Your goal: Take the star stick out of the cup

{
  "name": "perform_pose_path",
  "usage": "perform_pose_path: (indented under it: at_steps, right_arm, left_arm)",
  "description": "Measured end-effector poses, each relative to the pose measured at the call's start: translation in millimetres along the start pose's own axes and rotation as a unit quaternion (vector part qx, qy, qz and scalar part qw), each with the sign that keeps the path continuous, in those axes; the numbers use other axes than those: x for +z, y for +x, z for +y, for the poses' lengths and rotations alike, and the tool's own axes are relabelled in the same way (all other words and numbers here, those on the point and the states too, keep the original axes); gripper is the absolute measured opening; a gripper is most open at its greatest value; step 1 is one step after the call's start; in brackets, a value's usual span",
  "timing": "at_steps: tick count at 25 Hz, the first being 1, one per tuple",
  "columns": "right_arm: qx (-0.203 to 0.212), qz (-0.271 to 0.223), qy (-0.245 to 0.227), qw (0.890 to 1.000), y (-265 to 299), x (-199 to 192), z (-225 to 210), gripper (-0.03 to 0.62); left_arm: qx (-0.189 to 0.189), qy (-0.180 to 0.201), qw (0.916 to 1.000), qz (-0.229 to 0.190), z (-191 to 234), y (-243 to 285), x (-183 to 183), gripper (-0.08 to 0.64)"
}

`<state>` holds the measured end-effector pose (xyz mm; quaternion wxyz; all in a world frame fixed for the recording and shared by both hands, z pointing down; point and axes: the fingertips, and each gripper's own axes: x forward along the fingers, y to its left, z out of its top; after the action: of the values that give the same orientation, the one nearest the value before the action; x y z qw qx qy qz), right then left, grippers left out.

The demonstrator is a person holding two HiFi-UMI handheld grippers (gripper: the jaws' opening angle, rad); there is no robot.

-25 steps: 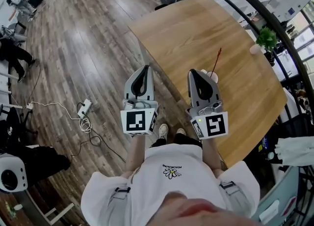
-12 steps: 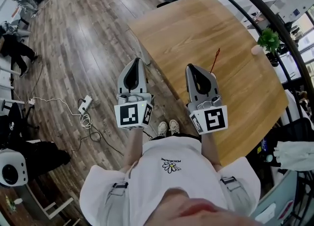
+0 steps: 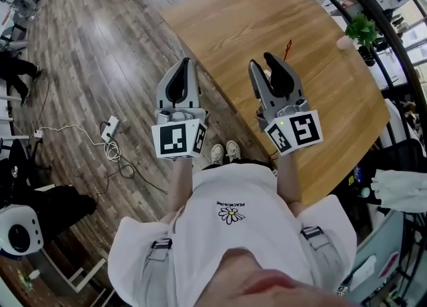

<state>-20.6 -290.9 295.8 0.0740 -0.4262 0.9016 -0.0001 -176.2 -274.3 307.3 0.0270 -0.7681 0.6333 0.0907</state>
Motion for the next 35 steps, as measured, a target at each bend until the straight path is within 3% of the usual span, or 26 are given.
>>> perform_pose_path:
  at_steps: [2, 4, 6, 11, 15, 23, 35]
  right_arm:
    - [-0.016, 0.008, 0.008, 1.000, -2, -5, -16, 0.166]
    - [-0.028, 0.026, 0.009, 0.999, -6, -12, -31, 0.261]
    - [-0.040, 0.054, 0.011, 0.998, -13, -26, -48, 0.272]
    - [-0.084, 0.120, 0.029, 0.989, -24, -76, -106, 0.272]
    - [-0.111, 0.166, 0.044, 0.979, -25, -117, -144, 0.272]
    - [-0.105, 0.221, 0.136, 0.960, -18, -183, -176, 0.270]
    - [-0.098, 0.299, 0.141, 0.939, -13, -247, -187, 0.229]
  left_arm:
    - [-0.009, 0.002, 1.0000, 0.002, -6, 2, -2, 0.015]
    - [-0.022, 0.006, 0.9997, 0.001, -12, 4, 1, 0.015]
    - [-0.030, 0.012, 0.9995, 0.000, -18, 5, 3, 0.015]
    - [-0.035, 0.022, 0.9991, 0.004, -28, 5, 2, 0.015]
    - [-0.045, 0.055, 0.9975, 0.004, -37, 5, 7, 0.015]
    - [-0.031, 0.065, 0.9974, 0.010, -38, 4, 11, 0.015]
    - [-0.033, 0.083, 0.9957, 0.025, -45, 5, 3, 0.015]
